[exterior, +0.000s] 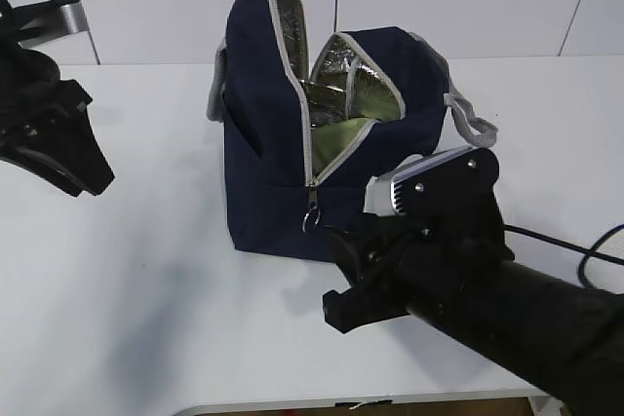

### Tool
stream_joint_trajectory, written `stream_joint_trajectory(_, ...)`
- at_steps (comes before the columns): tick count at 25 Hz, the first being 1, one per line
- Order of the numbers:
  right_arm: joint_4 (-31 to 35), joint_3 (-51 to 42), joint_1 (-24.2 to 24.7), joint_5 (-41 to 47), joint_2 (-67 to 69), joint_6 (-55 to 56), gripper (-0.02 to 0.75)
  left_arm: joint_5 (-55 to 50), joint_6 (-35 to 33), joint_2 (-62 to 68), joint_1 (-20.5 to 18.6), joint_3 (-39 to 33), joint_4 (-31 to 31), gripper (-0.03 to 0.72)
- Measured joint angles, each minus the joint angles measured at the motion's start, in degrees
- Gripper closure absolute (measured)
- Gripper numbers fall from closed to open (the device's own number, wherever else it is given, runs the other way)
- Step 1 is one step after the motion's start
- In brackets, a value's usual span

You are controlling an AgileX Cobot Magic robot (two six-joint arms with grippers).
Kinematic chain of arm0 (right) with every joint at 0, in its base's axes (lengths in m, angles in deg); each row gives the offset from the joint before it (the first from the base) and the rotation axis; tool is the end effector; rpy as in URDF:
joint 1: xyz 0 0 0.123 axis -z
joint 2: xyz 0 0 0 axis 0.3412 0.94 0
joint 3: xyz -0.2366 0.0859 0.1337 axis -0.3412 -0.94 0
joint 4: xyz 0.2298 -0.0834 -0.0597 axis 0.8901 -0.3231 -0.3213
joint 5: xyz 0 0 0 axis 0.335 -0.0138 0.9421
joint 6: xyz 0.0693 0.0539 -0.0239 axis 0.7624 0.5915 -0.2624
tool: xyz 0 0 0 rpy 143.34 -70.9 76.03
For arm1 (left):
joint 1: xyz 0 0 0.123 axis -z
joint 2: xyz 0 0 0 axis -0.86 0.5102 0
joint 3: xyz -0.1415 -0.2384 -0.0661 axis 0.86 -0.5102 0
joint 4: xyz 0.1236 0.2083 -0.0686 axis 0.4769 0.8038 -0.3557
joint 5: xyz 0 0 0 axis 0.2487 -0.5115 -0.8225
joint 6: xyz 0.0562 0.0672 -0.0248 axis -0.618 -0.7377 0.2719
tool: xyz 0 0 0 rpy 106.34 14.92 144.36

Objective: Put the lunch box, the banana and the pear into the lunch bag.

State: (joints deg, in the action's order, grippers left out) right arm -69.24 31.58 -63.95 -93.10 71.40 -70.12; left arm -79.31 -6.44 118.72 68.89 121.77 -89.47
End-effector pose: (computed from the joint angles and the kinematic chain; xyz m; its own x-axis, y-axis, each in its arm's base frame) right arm 0.2111 0.1838 0.1687 -0.3382 -0.1453 -0.9298 -0.5398 0.8393 0.0652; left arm 0.3174 -0.0938 0.2607 -0.9234 0.3386 -0.1810 0.3837 0.8294 -0.4061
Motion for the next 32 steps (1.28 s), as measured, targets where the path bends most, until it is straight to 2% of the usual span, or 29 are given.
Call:
stream_joint_trajectory(6, -7.3, 0.0, -0.1, -12.9, 8.6, 6.2, 0.456, 0.0, 0.0, 0.0, 0.0, 0.0, 0.0, 0.452)
stream_joint_trajectory(9, -8.0, 0.1, -0.1, -18.4, 11.9, 7.3, 0.456, 0.0, 0.0, 0.0, 0.0, 0.0, 0.0, 0.452)
stream_joint_trajectory(16, -4.0, 1.8, -0.1, -20.3, 15.6, 7.8, 0.456, 0.0, 0.0, 0.0, 0.0, 0.0, 0.0, 0.452)
stream_joint_trajectory(32, 0.5, 4.0, -0.1, -20.4, 18.0, 7.9, 0.45, 0.0, 0.0, 0.0, 0.0, 0.0, 0.0, 0.452)
